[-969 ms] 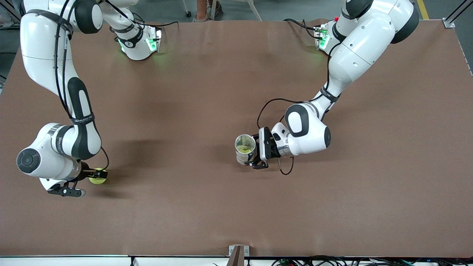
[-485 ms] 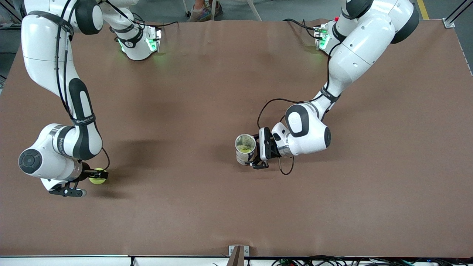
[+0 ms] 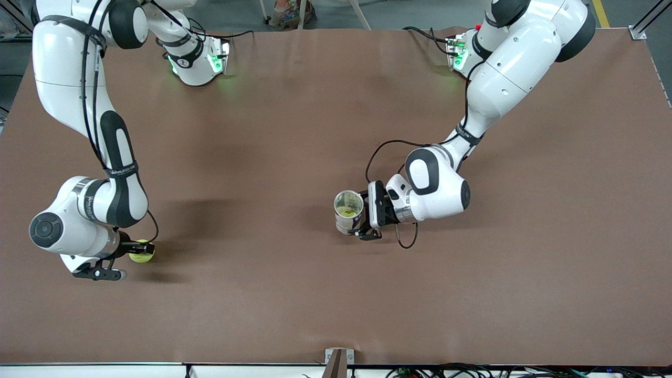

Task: Insert tennis ball vertically with right arm
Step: 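Grasp the second tennis ball with the right gripper, then carry the second ball over the can held by the left gripper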

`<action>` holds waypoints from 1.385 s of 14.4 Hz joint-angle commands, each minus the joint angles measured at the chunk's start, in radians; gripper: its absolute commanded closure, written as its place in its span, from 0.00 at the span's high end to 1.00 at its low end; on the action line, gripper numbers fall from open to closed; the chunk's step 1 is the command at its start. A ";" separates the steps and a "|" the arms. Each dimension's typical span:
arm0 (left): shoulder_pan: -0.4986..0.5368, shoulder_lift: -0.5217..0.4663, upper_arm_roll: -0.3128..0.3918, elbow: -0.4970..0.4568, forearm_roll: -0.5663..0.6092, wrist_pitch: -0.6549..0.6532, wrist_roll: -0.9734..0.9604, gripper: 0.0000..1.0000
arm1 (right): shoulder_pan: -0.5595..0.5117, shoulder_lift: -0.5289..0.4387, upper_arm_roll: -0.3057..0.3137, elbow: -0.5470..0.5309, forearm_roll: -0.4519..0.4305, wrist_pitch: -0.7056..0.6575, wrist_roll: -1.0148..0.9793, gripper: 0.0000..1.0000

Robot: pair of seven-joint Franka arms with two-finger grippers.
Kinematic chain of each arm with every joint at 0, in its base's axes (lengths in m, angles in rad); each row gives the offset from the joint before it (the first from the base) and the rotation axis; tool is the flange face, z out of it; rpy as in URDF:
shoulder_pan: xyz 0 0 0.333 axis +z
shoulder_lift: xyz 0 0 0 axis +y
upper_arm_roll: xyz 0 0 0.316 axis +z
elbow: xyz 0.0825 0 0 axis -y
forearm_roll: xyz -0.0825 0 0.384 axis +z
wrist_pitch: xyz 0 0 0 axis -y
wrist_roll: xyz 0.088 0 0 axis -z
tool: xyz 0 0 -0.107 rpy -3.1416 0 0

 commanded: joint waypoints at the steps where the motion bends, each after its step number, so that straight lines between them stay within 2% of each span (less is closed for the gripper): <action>1: 0.002 -0.001 -0.001 -0.005 -0.013 0.008 0.013 0.86 | 0.016 -0.081 0.007 -0.001 -0.017 -0.098 -0.003 0.31; 3: 0.000 -0.001 -0.001 -0.004 -0.016 0.008 0.012 0.86 | 0.045 -0.162 0.019 -0.001 -0.008 -0.157 0.006 0.31; 4: -0.002 -0.001 -0.001 -0.005 -0.016 0.008 0.012 0.86 | 0.064 -0.197 0.030 -0.001 0.029 -0.178 0.011 0.31; 8: -0.002 -0.001 -0.001 -0.007 -0.016 0.008 0.012 0.86 | 0.189 -0.296 0.056 0.007 0.234 -0.231 0.035 0.31; 11: -0.006 0.006 -0.001 -0.002 -0.019 0.008 0.007 0.86 | 0.327 -0.311 0.057 0.030 0.409 -0.228 0.220 0.31; 13: -0.008 0.006 -0.001 0.006 -0.020 0.008 0.004 0.86 | 0.422 -0.308 0.057 0.074 0.437 -0.218 0.401 0.30; 16: -0.006 0.007 -0.001 0.006 -0.019 0.008 0.001 0.86 | 0.505 -0.300 0.057 0.119 0.442 -0.200 0.621 0.30; 20: -0.005 0.004 -0.001 0.006 -0.022 0.008 -0.001 0.86 | 0.590 -0.279 0.057 0.124 0.442 -0.077 0.770 0.30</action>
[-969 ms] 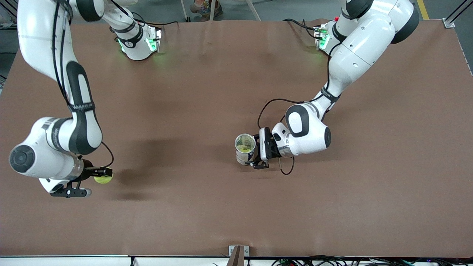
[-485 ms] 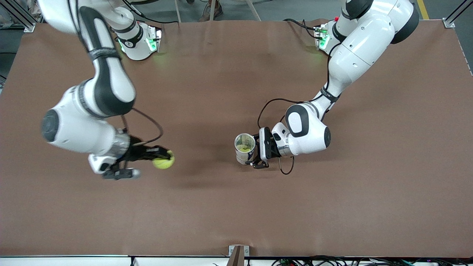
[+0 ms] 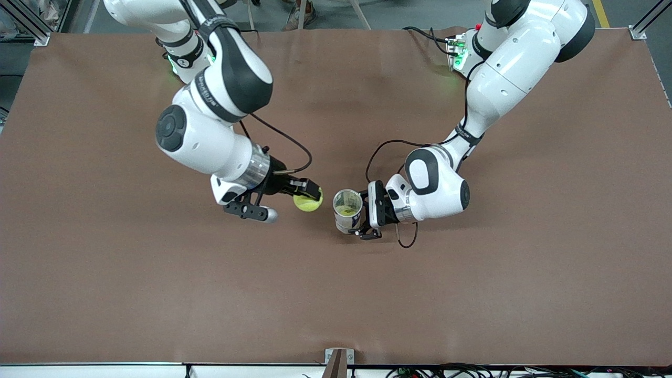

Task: Insert tennis ball vertically with right arm
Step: 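Carry the second ball over the can held by the left gripper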

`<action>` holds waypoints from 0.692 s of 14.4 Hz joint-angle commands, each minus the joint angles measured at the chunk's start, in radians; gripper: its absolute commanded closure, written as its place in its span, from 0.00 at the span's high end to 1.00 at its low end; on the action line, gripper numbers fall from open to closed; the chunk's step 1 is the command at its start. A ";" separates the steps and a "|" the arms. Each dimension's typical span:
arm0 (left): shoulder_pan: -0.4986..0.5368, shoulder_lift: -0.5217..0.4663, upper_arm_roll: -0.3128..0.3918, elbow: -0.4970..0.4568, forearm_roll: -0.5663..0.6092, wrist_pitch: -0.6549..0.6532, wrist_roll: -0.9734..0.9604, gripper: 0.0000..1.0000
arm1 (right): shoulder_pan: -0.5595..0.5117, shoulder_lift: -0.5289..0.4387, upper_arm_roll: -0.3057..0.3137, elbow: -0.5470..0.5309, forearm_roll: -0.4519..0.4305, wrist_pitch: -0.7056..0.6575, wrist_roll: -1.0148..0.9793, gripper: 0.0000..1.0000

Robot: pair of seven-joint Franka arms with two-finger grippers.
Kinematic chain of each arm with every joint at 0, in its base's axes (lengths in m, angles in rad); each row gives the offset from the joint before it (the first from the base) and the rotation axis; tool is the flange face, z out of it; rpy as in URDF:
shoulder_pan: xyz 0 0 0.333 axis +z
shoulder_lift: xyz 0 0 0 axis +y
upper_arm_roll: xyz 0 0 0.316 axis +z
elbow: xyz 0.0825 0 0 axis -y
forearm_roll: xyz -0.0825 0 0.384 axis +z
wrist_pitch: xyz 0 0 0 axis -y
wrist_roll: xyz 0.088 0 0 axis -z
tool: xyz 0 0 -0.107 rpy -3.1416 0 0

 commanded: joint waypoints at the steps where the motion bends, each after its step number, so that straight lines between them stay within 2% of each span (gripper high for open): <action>1: -0.002 0.002 -0.002 0.009 -0.020 0.008 0.002 0.86 | 0.047 0.030 -0.008 0.005 0.024 0.071 0.071 0.30; 4: 0.000 0.002 -0.002 0.007 -0.020 0.008 0.003 0.86 | 0.070 0.062 -0.008 0.010 0.024 0.119 0.098 0.30; 10: 0.002 0.002 -0.002 0.004 -0.020 0.008 0.008 0.86 | 0.090 0.108 -0.008 0.051 0.023 0.125 0.133 0.30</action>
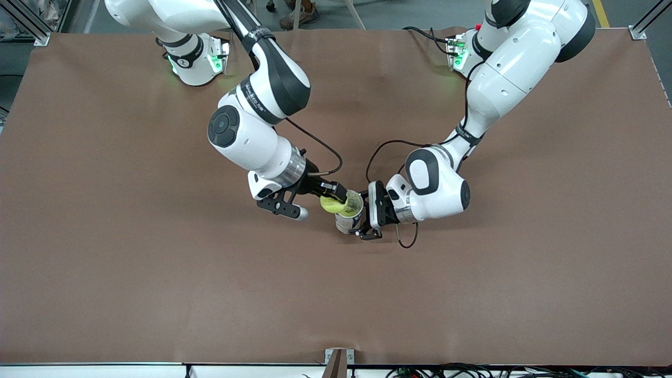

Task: Insert tennis ball vertically with right arm
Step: 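Drop the ball into the can and open the right gripper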

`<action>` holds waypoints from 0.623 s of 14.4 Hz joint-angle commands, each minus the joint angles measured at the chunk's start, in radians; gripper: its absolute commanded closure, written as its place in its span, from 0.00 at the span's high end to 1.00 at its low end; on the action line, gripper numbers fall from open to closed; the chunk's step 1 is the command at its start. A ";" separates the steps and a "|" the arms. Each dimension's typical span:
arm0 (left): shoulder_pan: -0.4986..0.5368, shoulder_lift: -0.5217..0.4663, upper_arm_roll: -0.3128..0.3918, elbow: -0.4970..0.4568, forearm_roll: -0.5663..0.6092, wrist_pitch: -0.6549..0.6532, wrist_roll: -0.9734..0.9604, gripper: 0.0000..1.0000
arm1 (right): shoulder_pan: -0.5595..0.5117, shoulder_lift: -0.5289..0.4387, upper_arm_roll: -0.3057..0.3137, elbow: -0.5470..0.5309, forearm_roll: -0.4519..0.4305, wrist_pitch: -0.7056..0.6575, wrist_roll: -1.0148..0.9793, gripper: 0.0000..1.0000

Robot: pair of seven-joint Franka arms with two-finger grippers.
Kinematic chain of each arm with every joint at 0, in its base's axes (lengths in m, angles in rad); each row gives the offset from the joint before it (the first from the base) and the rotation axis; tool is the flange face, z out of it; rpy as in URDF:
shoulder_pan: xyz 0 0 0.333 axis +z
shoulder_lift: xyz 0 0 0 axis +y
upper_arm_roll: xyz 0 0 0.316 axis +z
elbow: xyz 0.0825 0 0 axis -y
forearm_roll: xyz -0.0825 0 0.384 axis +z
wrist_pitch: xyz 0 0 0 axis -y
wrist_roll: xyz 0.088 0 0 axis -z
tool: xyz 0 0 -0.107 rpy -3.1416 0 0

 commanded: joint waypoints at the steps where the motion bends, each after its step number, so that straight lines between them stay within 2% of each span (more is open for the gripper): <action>1: 0.002 0.000 -0.002 0.004 -0.019 0.008 0.010 0.86 | 0.018 0.025 -0.008 0.038 0.022 0.005 0.028 0.30; 9: 0.002 -0.001 -0.002 0.001 -0.019 0.008 0.014 0.86 | 0.036 0.037 -0.008 0.040 0.021 0.005 0.026 0.30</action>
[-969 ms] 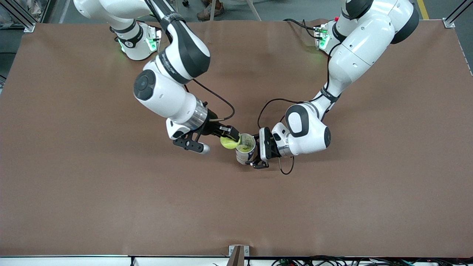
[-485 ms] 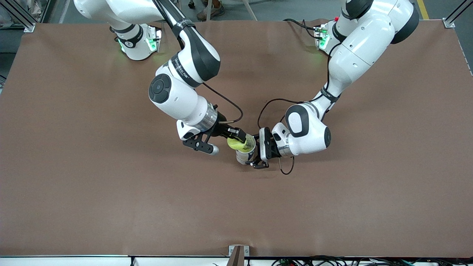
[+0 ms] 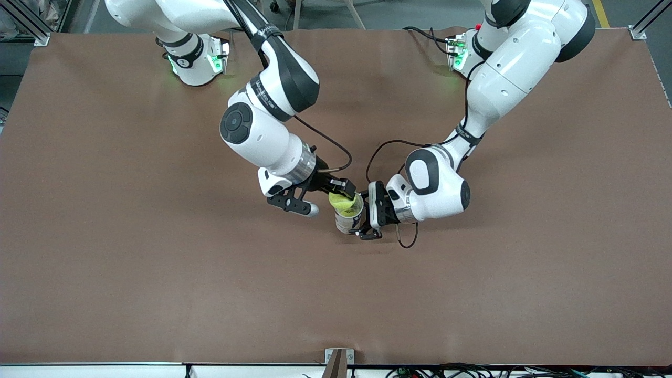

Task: Insert tennis ball vertically with right arm
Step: 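Drop the ball into the can and open the right gripper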

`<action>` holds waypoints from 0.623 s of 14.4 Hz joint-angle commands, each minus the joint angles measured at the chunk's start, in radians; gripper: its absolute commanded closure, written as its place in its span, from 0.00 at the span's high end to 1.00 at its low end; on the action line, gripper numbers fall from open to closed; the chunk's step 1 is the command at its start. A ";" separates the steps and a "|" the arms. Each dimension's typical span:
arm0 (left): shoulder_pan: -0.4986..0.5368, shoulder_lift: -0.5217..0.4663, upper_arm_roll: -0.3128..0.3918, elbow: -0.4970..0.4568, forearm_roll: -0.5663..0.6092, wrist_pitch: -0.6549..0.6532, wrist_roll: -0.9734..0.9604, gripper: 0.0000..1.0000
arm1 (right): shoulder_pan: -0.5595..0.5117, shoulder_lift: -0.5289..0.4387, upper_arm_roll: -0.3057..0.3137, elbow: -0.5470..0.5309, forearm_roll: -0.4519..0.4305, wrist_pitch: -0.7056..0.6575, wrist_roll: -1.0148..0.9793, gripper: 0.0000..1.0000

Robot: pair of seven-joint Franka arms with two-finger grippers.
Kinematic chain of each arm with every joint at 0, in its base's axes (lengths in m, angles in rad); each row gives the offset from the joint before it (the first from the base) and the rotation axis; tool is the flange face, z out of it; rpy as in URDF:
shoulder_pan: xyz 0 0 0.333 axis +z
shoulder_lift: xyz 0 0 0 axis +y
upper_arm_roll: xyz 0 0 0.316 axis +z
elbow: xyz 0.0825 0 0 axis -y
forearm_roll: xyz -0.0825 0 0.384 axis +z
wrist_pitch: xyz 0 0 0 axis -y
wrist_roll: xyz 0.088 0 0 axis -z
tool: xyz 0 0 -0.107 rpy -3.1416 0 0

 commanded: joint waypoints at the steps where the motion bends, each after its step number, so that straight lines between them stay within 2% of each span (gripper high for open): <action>1: 0.002 -0.001 -0.003 -0.001 -0.019 0.008 0.014 0.86 | 0.011 0.017 -0.008 0.021 0.021 0.005 0.012 0.30; 3: 0.002 0.000 -0.003 0.001 -0.019 0.008 0.011 0.86 | 0.012 0.019 -0.008 0.022 0.021 0.005 0.012 0.35; 4: 0.002 0.003 -0.003 -0.001 -0.019 0.008 0.013 0.86 | 0.012 0.019 -0.008 0.022 0.021 0.005 0.012 0.43; 5: 0.002 0.003 -0.003 -0.002 -0.017 0.008 0.014 0.86 | 0.012 0.019 -0.008 0.024 0.018 0.007 0.009 0.66; 6: 0.002 0.003 -0.003 -0.005 -0.017 0.008 0.016 0.86 | 0.015 0.021 -0.008 0.024 0.016 0.037 0.007 1.00; 9: 0.003 0.000 -0.003 -0.008 -0.016 0.008 0.016 0.86 | 0.022 0.022 -0.008 0.022 0.018 0.062 0.010 1.00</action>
